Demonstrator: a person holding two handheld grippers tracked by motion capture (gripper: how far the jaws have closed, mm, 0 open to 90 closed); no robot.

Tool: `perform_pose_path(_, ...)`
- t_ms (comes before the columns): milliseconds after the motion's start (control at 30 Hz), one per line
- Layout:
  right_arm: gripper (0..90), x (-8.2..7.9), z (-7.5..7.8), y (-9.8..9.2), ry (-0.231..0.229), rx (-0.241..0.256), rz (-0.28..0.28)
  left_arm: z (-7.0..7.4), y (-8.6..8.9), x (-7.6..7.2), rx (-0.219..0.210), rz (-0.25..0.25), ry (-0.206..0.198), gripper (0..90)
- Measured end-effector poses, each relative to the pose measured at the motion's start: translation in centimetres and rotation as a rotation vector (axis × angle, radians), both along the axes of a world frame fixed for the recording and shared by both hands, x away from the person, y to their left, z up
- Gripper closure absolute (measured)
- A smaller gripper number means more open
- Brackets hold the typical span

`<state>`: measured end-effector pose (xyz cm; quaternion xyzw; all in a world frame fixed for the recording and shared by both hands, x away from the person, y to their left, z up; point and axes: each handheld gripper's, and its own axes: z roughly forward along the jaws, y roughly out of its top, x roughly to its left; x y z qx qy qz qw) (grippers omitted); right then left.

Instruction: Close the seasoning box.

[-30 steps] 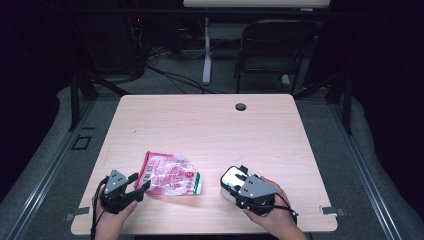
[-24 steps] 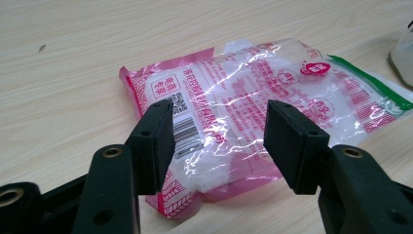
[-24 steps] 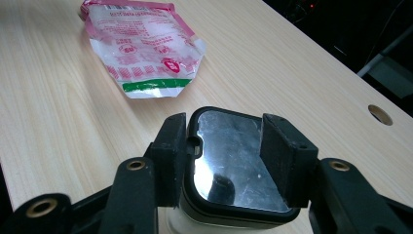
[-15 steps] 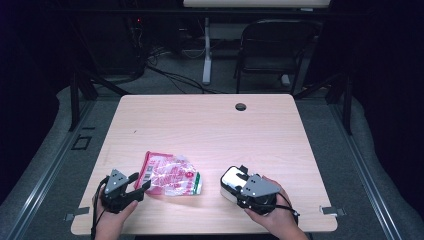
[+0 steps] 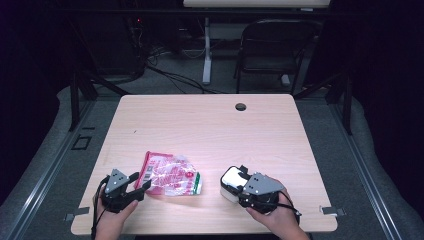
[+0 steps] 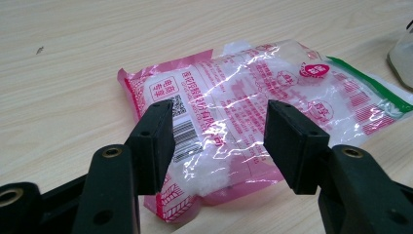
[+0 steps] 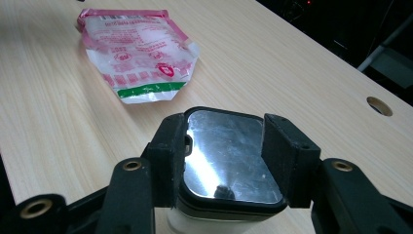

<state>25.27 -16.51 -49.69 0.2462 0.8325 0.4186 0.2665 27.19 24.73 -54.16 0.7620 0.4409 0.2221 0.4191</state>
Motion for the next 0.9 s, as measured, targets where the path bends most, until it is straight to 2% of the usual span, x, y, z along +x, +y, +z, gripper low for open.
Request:
perform_pose_path(167, 50.5, 0.2, 0.1, -0.8, 0.010, 0.023, -0.023, 0.0, 0.0, 0.0, -0.002, 0.003, 0.000, 44.6)
perform_pose_path(333, 50.1, 0.5, -0.1, -1.9, 0.034, 0.077, -0.058, 0.0, 0.1, 0.0, 0.000, 0.005, 0.000, 44.5)
perform_pose_path(533, 49.6, 1.3, -0.4, -3.9, 0.082, 0.183, -0.118, 0.0, 0.2, 0.1, 0.000, 0.004, 0.001, 44.6)
perform_pose_path(700, 49.3, 1.8, -0.6, -5.4, 0.107, 0.247, -0.173, -0.1, 0.2, 0.1, -0.002, 0.006, 0.003, 44.6)
perform_pose_path(900, 48.7, 2.3, -1.2, -6.8, 0.117, 0.269, -0.233, -0.1, 0.2, 0.2, 0.000, 0.007, 0.004, 44.5)
